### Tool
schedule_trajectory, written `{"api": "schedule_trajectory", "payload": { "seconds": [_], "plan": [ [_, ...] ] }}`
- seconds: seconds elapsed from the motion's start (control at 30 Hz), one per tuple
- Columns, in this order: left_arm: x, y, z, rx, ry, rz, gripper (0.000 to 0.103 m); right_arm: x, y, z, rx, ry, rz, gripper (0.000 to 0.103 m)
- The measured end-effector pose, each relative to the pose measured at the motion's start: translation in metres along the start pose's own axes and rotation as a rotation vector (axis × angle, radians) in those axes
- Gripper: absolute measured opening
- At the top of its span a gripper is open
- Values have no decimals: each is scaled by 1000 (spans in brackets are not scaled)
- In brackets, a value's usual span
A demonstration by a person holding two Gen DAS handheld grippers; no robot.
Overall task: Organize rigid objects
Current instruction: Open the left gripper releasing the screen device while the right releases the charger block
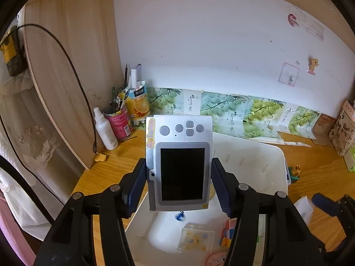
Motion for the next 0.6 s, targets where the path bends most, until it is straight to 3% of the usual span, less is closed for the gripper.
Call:
{"api": "schedule_trajectory", "payload": {
  "seconds": [0.1, 0.17, 0.27, 0.37, 0.6],
  "plan": [
    [1, 4, -1, -10, -8, -9, 61, -1, -2, 2, 20, -4, -7, 58],
    [2, -2, 1, 31, -11, -16, 63, 0, -1, 1, 15, 6, -9, 61],
    [5, -10, 4, 80, -7, -35, 82, 2, -3, 1, 19, 14, -18, 68],
    [11, -12, 3, 77, 18, -56, 83, 2, -5, 0, 25, 18, -22, 75],
    [25, -20, 1, 79, 52, -87, 83, 7, -9, -4, 22, 35, -32, 81]
  ]
}}
Point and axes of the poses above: each gripper's, at about its wrist camera, not at the fingertips, and y roughly the way its jaws point, x to its right, z to its top, the point moved 3 cm from there along y, roughly the way its jaws point, and after that the axes turned 4 degrees about y, right-handed, at the moved point
